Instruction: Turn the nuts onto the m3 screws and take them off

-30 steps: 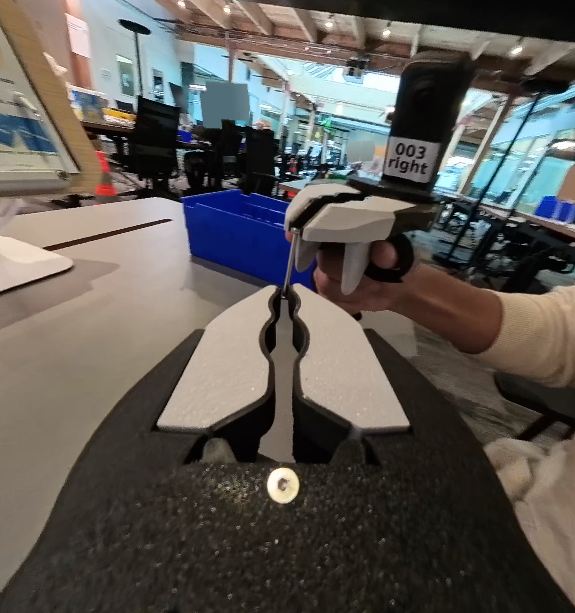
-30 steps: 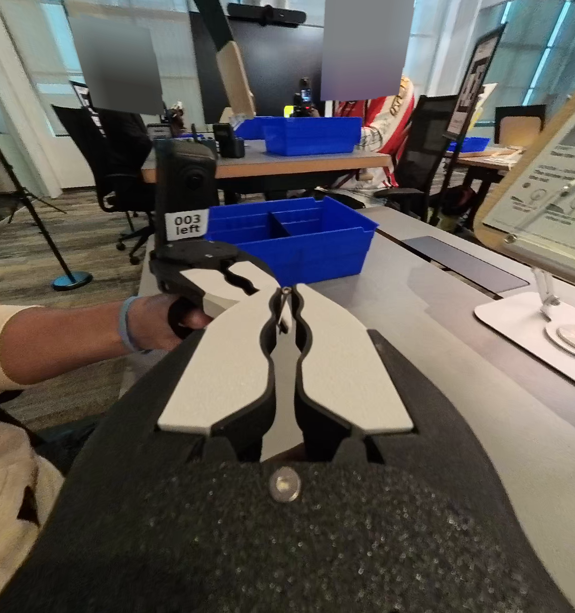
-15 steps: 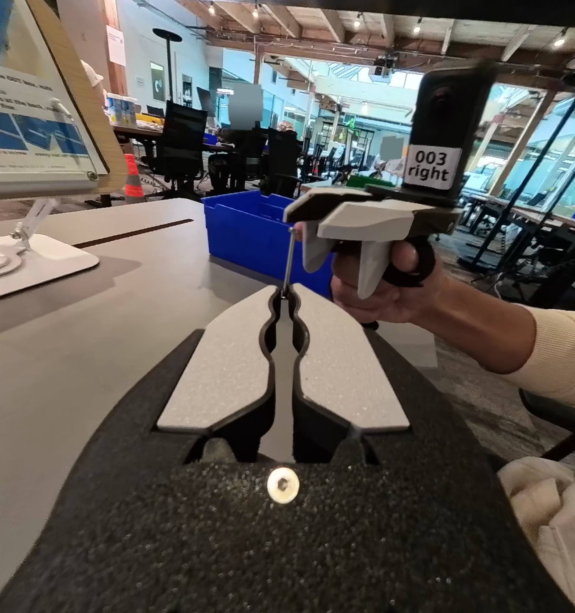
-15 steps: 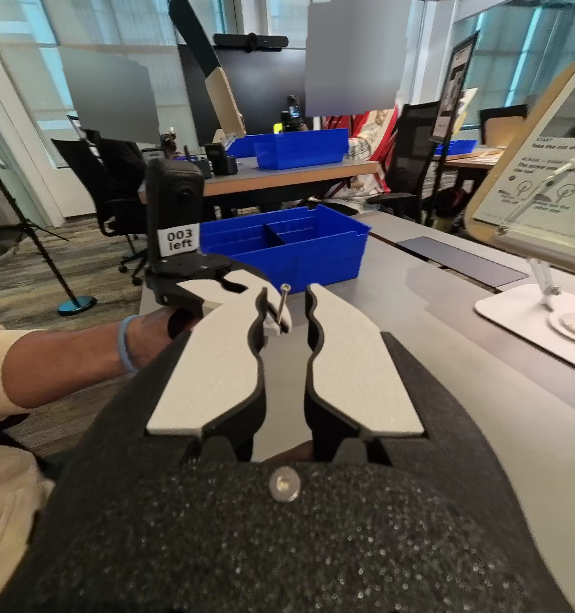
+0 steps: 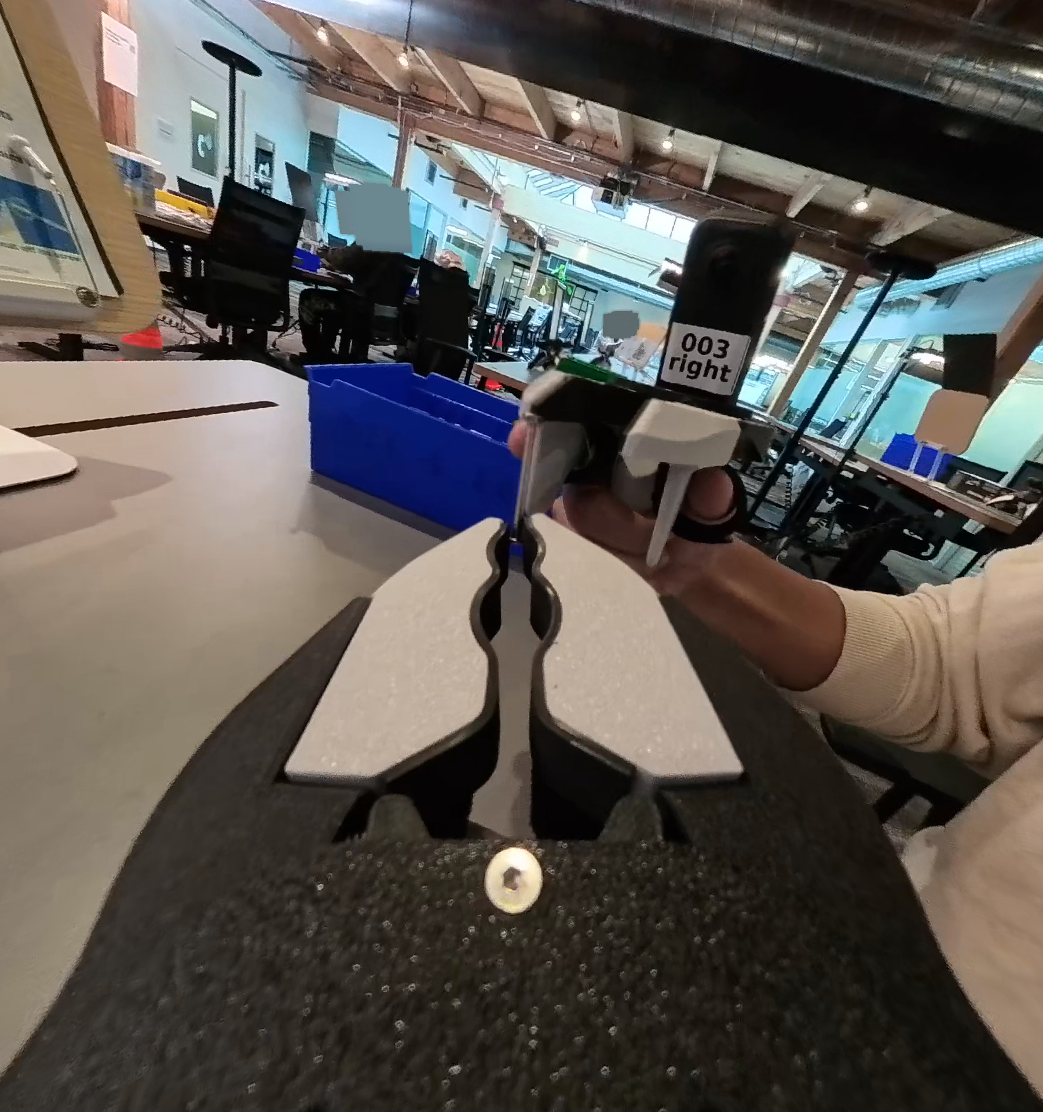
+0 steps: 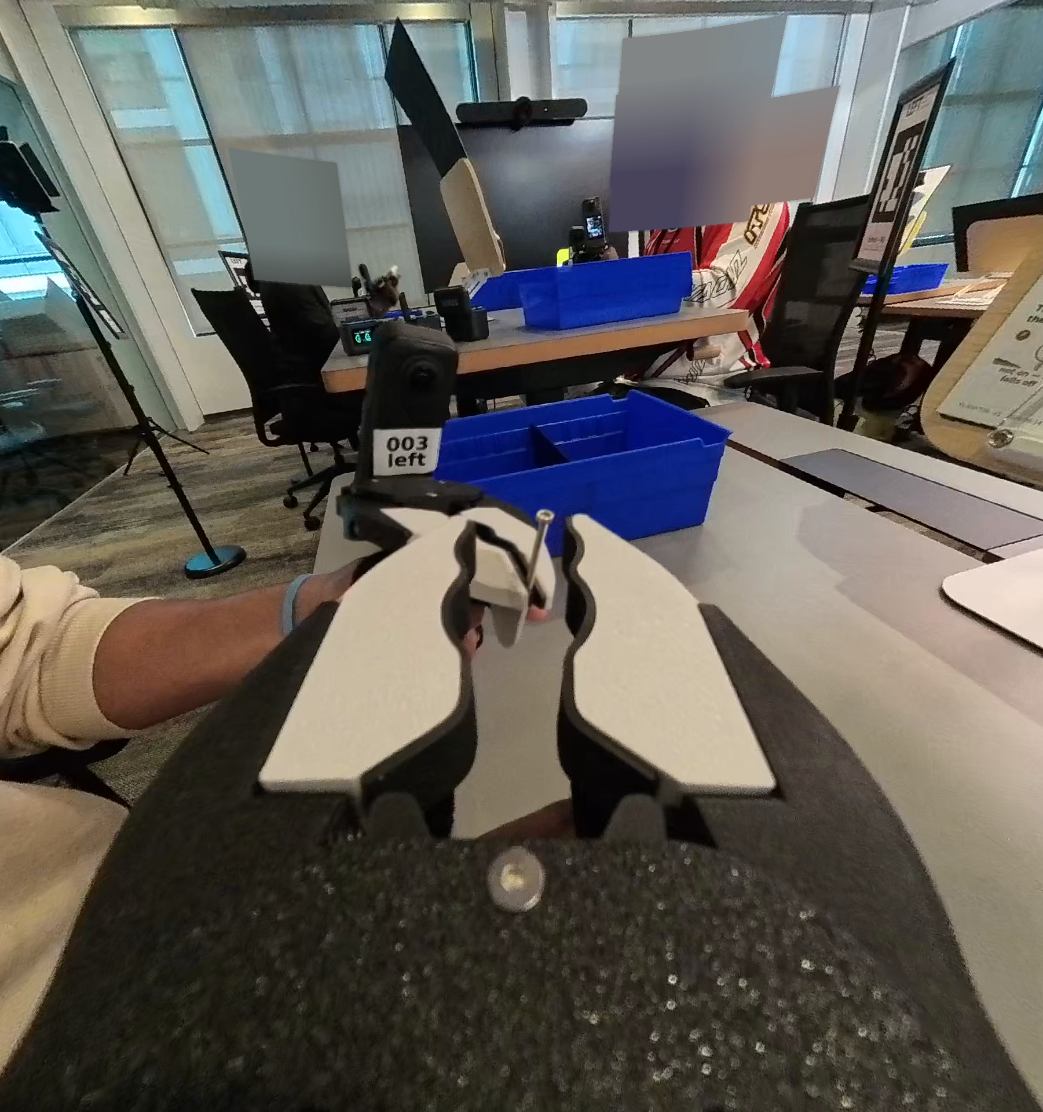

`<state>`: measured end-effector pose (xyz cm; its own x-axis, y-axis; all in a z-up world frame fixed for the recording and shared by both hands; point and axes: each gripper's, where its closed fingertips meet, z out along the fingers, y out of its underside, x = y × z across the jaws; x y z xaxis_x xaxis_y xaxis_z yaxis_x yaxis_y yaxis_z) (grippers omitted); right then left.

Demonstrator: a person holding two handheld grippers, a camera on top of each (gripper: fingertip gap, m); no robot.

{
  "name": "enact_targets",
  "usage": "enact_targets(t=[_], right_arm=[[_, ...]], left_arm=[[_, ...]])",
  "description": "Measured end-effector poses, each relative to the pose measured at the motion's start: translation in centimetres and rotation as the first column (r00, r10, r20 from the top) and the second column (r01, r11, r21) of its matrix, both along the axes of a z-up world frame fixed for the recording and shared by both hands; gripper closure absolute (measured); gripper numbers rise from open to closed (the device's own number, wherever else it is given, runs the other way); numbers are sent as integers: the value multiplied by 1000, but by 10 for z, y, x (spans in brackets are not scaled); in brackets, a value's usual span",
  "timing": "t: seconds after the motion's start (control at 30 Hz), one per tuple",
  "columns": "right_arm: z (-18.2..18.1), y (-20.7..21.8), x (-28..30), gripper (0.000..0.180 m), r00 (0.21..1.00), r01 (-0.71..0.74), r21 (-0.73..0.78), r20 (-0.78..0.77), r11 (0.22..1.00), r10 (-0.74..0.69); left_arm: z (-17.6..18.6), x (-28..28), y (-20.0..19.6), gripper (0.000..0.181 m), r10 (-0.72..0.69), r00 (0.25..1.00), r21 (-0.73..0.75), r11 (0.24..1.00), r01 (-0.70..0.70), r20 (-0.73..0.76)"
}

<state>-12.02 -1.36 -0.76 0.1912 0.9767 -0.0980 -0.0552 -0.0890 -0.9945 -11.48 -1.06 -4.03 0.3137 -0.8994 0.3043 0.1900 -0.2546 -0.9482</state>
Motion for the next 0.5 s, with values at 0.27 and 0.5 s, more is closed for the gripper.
enact_targets(t=[0.27,0.5], right_arm=[[-2,-4,-5,150,1000,-13,0,24,1000,13],[0,-3,-8,147,1000,-25,-10,14,1000,25]], left_arm=[[-1,1,1,177,6,1000,-1,1000,-6,-7],[2,3,-4,177,-26,1000,0,1000,26,11]])
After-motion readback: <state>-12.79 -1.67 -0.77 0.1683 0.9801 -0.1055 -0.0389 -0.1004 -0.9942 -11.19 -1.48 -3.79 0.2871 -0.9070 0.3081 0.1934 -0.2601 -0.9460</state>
